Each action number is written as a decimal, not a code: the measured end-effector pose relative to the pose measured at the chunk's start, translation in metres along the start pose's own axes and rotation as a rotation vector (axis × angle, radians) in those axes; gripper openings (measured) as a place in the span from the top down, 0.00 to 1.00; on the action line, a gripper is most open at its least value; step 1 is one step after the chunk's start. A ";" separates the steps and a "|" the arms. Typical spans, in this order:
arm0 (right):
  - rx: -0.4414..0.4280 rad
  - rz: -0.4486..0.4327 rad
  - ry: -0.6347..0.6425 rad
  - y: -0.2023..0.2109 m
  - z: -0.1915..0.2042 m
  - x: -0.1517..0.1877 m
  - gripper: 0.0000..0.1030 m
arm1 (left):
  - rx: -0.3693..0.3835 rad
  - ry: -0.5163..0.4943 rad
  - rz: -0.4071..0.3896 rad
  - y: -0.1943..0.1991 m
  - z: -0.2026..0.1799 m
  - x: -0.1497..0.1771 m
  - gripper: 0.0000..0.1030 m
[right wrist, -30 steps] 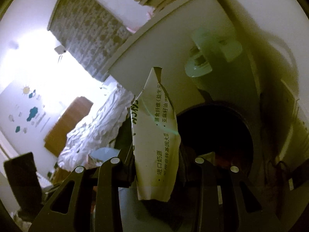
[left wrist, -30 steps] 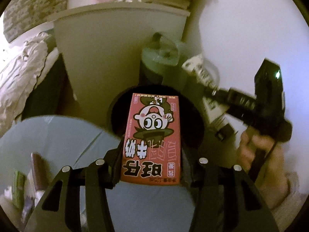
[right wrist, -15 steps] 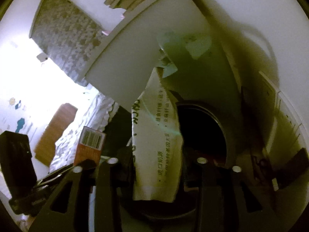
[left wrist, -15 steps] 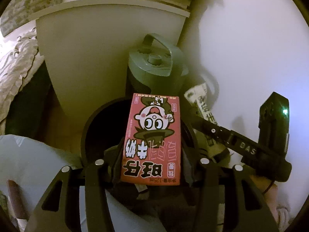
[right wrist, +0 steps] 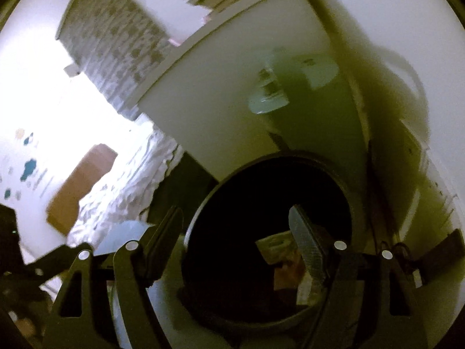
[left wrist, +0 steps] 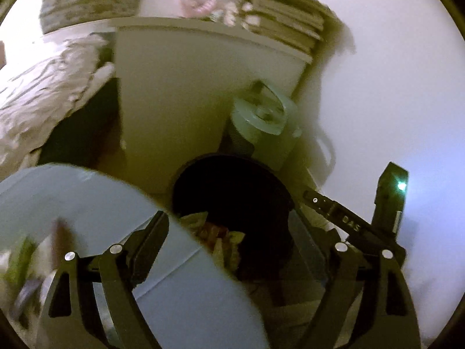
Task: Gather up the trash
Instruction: 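Open both tools to drop the carton and wrapper into the bin, then move both tools back to the trash on the table, then grasp the white fluffy pom-pom with the left tool while the right grasps the purple-capped white tube, then carry the pom-pom and tube over the black bin, then open both tools to drop the pom-pom and tube into the bin, then move both tools back to the table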
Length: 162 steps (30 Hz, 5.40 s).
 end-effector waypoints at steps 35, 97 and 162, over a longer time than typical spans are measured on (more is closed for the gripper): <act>0.009 0.430 0.797 -0.087 0.324 0.154 0.60 | -0.295 0.357 -0.012 0.135 0.239 0.093 0.55; 0.053 0.001 -0.022 -0.014 -0.011 -0.021 0.75 | 0.122 0.009 0.100 -0.094 0.003 -0.011 0.60; -0.055 0.558 0.621 -0.094 0.384 0.171 0.27 | -0.431 -0.089 0.183 0.193 0.254 0.150 0.39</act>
Point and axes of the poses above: each gripper's, at about its wrist camera, not at the fingertips, and y roughly against the way its jaws point, z to its left, x to its underside, the point moved 2 cm from there along -y, roughly the way its jaws point, and after that the axes turned 12 degrees about x, right-handed, at the moved point
